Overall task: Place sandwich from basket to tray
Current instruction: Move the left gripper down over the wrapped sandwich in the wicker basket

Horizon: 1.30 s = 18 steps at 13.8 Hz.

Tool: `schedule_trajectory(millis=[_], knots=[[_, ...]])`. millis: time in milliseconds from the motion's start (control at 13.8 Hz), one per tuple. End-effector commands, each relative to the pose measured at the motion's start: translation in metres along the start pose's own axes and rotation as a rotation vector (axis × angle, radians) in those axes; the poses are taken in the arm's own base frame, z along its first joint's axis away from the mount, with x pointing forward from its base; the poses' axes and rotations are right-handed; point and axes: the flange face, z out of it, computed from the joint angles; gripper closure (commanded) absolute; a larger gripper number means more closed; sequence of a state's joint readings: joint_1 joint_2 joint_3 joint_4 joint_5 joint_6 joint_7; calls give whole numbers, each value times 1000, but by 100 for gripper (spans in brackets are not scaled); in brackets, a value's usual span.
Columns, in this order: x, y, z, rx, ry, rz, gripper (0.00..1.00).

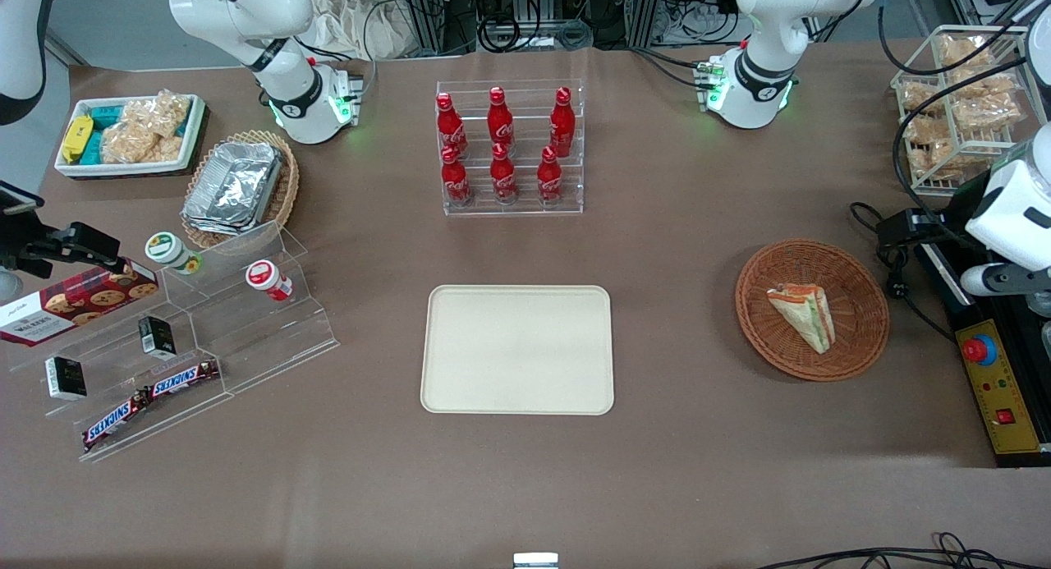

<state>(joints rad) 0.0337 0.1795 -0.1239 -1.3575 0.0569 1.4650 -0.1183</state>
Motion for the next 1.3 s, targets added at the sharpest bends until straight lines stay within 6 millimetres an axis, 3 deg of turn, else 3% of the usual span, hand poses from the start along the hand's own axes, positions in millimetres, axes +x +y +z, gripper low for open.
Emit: schedule_trajectory(millis=[0, 290, 435, 652, 1087, 1159, 1232], knots=[[1, -6, -4, -2, -5, 8, 1], [2, -4, -2, -2, -7, 9, 1], [3, -7, 12, -1, -42, -1, 1], [4, -7, 84, 13, -164, -5, 1], [0, -11, 215, 13, -128, -87, 1], [2, -14, 229, 9, -105, -137, 1], [3, -29, 248, -4, -96, -199, 1]])
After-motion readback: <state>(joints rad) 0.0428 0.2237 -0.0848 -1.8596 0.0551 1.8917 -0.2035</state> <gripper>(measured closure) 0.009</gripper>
